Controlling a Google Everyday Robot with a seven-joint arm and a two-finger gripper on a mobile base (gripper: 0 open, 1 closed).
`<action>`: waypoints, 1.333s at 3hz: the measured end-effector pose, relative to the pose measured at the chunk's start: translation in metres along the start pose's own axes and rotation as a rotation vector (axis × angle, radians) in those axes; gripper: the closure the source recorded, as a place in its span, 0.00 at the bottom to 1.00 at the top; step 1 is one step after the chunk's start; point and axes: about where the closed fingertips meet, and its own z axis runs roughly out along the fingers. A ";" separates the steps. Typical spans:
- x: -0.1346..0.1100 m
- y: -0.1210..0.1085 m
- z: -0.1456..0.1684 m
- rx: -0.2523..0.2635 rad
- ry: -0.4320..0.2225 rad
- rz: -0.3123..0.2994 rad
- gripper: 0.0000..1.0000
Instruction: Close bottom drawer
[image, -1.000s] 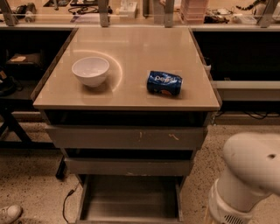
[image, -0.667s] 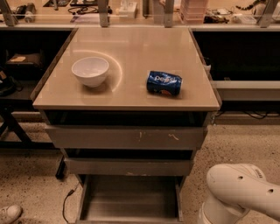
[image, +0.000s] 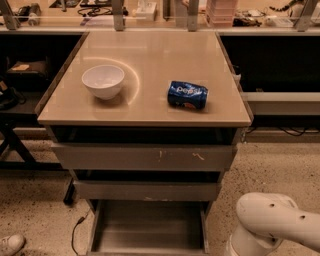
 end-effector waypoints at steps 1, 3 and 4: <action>-0.001 -0.052 0.043 -0.008 -0.099 0.056 1.00; -0.003 -0.084 0.111 -0.092 -0.182 0.099 1.00; -0.003 -0.084 0.110 -0.090 -0.182 0.099 1.00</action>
Offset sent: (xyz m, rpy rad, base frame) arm 0.0572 0.0039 -0.1961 0.2150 0.0502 -0.2357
